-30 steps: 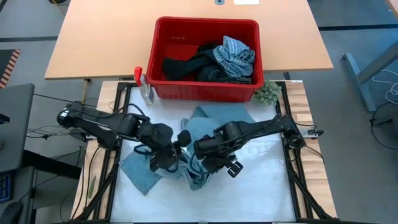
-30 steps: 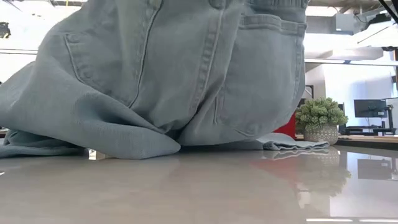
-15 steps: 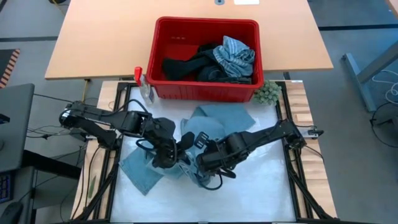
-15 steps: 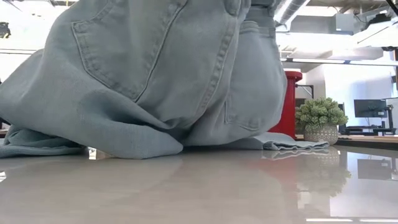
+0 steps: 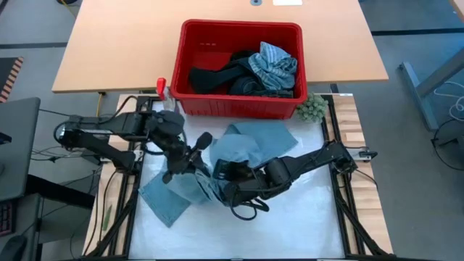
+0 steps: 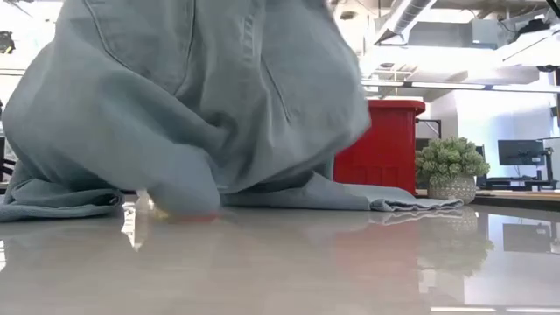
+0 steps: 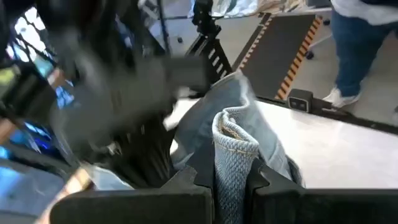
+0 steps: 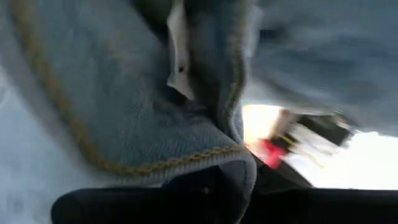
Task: Fold laundry
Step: Fold the blue pants from the red laundry bin
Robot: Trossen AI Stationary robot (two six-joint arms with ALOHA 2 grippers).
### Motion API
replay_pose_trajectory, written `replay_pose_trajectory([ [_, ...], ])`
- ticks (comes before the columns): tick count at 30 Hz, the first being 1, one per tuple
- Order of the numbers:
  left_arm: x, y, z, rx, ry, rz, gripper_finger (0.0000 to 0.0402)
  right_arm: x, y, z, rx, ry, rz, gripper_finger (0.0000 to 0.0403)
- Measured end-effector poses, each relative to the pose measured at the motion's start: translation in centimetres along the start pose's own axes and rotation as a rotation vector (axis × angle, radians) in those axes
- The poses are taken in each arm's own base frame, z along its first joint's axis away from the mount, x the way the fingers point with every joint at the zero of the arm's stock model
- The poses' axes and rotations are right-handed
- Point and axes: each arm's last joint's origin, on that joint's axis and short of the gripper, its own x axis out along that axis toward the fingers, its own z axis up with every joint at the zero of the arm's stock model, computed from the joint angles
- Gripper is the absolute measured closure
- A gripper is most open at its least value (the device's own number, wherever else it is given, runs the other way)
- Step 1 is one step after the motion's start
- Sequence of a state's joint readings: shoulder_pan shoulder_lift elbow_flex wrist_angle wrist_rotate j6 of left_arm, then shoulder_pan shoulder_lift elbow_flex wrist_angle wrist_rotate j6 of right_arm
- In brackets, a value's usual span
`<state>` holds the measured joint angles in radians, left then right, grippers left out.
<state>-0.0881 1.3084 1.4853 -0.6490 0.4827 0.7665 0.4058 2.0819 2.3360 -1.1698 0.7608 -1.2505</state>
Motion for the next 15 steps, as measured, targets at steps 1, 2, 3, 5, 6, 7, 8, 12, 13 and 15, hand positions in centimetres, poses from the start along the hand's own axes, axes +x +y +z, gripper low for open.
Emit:
replay_pose_trajectory([
  [1,0.0,0.0,-0.1,-0.01,-0.006,-0.011,0.0399,-0.1,-0.5,0.2,0.007,0.005,-0.043,0.0362],
  [2,0.0,0.0,-0.1,-0.017,-0.012,-0.028,0.0399,-0.2,-0.9,0.3,0.013,0.006,-0.083,0.0361],
  [3,0.0,-0.2,-0.2,-0.024,-0.009,-0.044,0.0399,-0.3,-1.3,0.5,0.014,0.002,-0.118,0.0358],
  [5,-0.1,-0.5,-0.5,-0.046,0.023,-0.067,0.0399,-0.7,-1.8,0.9,-0.008,-0.01,-0.173,0.0354],
  [6,-0.1,-0.6,-0.7,-0.059,0.041,-0.078,0.0399,-0.9,-2.1,1.1,-0.017,-0.017,-0.197,0.0352],
  [7,-0.1,-0.6,-0.9,-0.068,0.051,-0.085,0.0399,-1.0,-2.3,1.2,-0.028,-0.022,-0.219,0.0352],
  [8,-0.1,-0.6,-0.9,-0.071,0.053,-0.087,0.0399,-1.2,-2.4,1.4,-0.038,-0.027,-0.236,0.0351],
  [12,-0.4,-0.3,-0.8,-0.077,0.02,-0.081,0.0399,-1.7,-2.9,1.8,-0.052,-0.05,-0.289,0.0351],
  [13,-0.5,-0.3,-0.8,-0.081,0.012,-0.082,0.0399,-1.8,-3.0,1.9,-0.053,-0.055,-0.295,0.0351],
  [15,-0.5,-0.2,-0.8,-0.086,0.004,-0.087,0.0399,-2.0,-2.9,2.1,-0.058,-0.059,-0.297,0.035],
])
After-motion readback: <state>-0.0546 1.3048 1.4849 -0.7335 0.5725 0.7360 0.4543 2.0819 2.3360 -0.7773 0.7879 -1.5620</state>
